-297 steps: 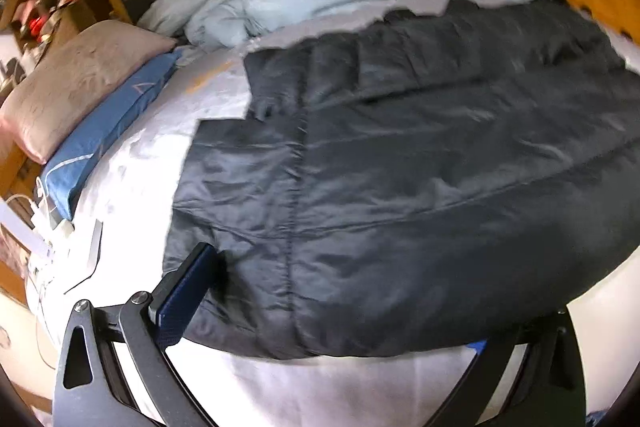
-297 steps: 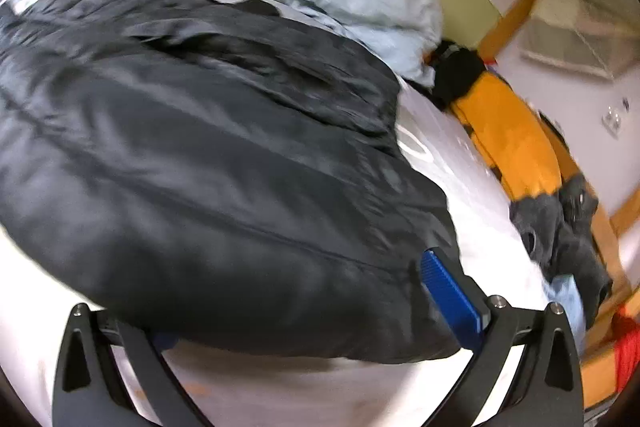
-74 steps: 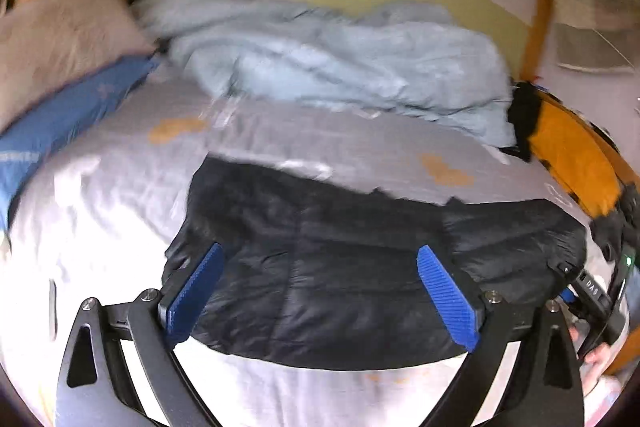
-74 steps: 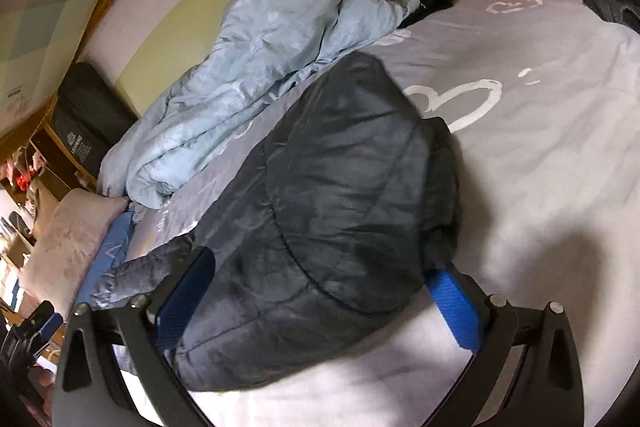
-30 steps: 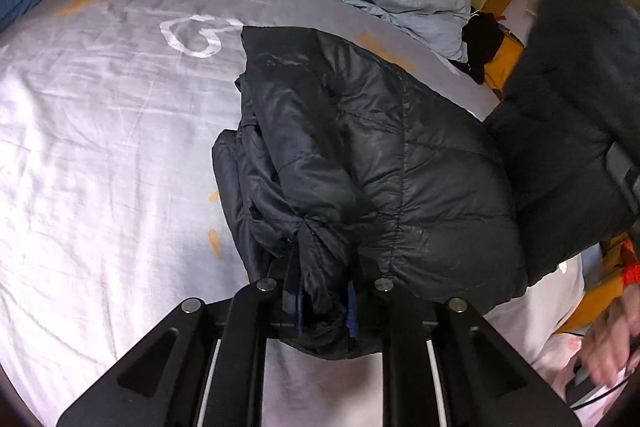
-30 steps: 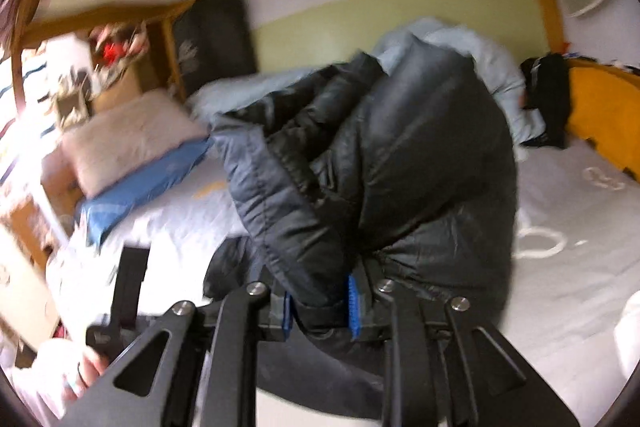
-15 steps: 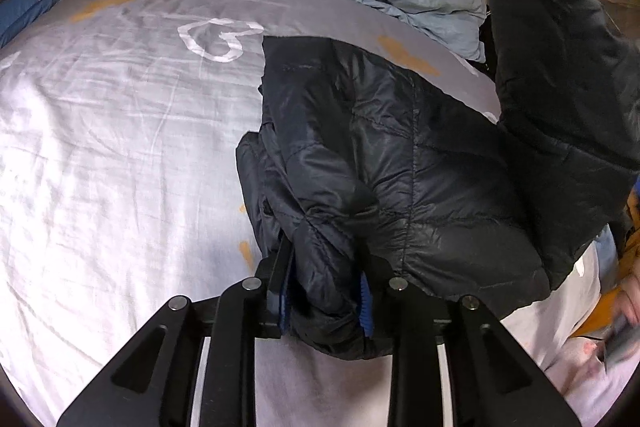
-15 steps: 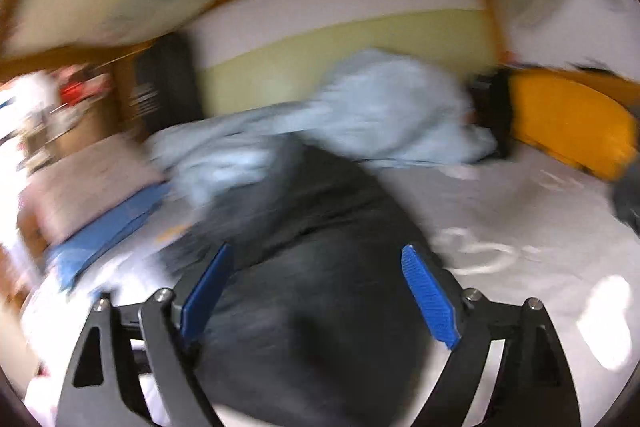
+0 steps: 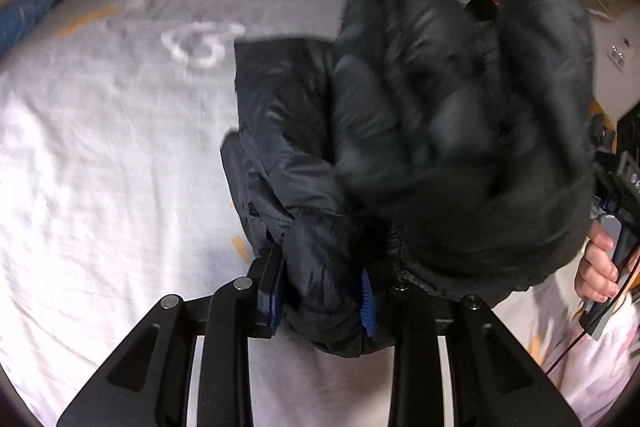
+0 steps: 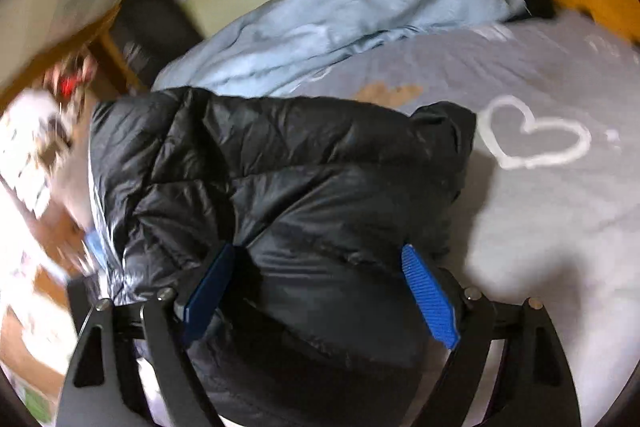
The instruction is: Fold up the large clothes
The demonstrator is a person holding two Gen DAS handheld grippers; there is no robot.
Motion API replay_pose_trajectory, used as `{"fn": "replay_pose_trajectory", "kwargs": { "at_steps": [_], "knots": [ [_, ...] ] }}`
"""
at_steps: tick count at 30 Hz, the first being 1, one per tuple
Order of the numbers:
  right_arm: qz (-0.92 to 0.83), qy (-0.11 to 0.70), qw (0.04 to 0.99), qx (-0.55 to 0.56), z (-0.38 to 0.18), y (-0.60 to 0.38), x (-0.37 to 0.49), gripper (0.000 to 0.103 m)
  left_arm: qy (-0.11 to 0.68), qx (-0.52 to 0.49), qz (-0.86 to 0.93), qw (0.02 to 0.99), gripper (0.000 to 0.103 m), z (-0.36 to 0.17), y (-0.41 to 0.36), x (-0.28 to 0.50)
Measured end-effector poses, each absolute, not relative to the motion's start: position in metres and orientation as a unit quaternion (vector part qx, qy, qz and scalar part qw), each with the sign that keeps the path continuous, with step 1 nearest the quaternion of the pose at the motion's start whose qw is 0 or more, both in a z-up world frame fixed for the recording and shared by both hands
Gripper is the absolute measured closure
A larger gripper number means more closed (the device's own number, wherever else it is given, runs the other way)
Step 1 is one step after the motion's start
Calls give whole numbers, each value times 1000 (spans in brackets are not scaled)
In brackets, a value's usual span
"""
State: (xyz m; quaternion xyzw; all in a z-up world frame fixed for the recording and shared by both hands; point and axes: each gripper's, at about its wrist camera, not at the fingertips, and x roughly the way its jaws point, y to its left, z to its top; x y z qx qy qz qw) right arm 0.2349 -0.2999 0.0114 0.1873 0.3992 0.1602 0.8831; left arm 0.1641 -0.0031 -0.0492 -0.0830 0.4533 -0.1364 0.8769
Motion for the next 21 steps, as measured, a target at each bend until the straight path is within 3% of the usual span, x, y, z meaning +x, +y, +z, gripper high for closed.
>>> {"fn": "replay_pose_trajectory", "kwargs": {
  "at_steps": [2,4,9,14,21],
  "knots": [
    [163,400,888,156,11,-285,229,18,407,-49,-132,903,64,-26,-2,152],
    [170,403,889,137,9,-278,225,18,370,-40,-127,919,33,-3,5,142],
    [152,387,907,75,12,-263,221,18,290,-101,-184,934,15,40,30,118],
    [159,373,914,19,14,-239,213,18,271,-90,-213,934,8,54,4,115],
    [177,368,913,-15,10,-220,205,18,302,-98,-52,947,8,27,-5,162]
  ]
}}
